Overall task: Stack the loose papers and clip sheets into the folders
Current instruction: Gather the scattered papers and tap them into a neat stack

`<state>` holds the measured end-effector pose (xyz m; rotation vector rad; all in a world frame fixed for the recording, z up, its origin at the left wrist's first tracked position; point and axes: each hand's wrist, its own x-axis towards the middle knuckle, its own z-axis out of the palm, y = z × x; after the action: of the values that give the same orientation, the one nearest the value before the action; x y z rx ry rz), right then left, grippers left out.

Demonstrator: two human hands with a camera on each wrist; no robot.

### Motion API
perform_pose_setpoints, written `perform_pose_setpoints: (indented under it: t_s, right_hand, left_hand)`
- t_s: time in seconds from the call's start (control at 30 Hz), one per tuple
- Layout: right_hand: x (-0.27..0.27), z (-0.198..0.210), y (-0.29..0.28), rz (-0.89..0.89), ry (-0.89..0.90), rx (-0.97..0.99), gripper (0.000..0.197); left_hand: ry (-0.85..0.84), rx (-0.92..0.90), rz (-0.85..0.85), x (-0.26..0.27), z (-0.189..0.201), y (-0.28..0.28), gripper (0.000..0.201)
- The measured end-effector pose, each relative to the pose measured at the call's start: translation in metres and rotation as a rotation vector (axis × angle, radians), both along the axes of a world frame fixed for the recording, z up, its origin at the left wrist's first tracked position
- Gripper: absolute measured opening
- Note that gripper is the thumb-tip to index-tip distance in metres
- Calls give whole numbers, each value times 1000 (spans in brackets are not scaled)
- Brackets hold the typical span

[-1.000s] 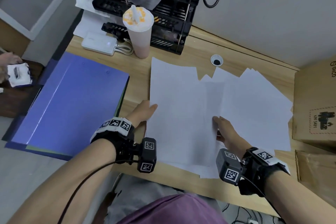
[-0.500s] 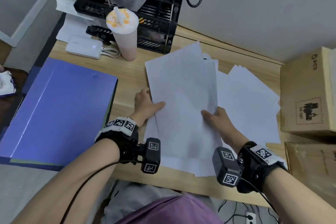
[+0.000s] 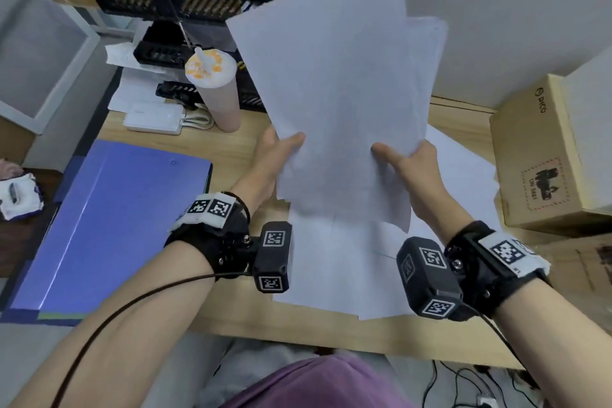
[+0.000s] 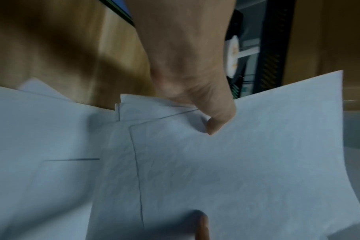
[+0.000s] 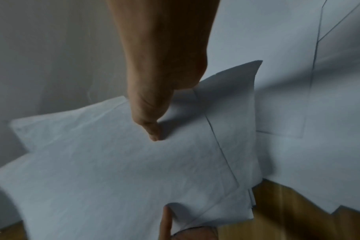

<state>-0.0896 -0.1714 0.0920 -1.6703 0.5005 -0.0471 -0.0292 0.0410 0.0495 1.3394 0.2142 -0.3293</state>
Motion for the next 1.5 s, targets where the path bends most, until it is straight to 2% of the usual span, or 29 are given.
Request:
perform_pose_setpoints:
  t_s: [0.13, 0.27, 0.37, 0.5, 0.63, 0.8, 0.97, 1.03, 1.13, 1.23, 1.37, 1.5]
  right_hand:
    - [4, 11, 4, -47, -83, 107, 31]
    - [-9, -12, 5, 63, 3, 85, 37]
    - [-20, -32, 2, 36, 54, 43, 34]
    - [-25, -41, 4, 8, 82, 15, 28]
    - [-16, -33, 5, -66, 36, 84, 35]
    - [-6, -17, -10, -132, -46, 206, 39]
    - [-23, -38, 0, 1, 143, 156, 39]
    - [-26, -46, 3, 1, 190, 143, 36]
    - [-22, -52, 3, -60, 241, 153, 31]
    - [-22, -58, 8, -111, 296, 173, 28]
    - [-19, -35, 12, -120, 236, 136, 25]
    - [1, 4, 10, -118, 118, 120, 24]
  left_hand:
    - [-126, -118, 89, 8, 35, 3, 34]
    - [-103, 23, 43, -9, 19, 16, 35]
    - [-44, 143, -50, -21, 1, 23, 39]
    - [-15, 147, -75, -31, -3, 17, 36]
    - [-63, 111, -36, -26, 9, 8, 40]
    - [-136, 15, -86, -18, 31, 8, 22]
    - [-33, 130, -127, -32, 6, 9, 48]
    - [-20, 190, -124, -36, -1, 6, 48]
    - [-5, 262, -86, -34, -3, 1, 37]
    - [59, 274, -48, -36, -9, -2, 35]
    - [57, 311, -52, -33, -7, -2, 36]
    - [-47, 266, 44, -14, 26, -2, 37]
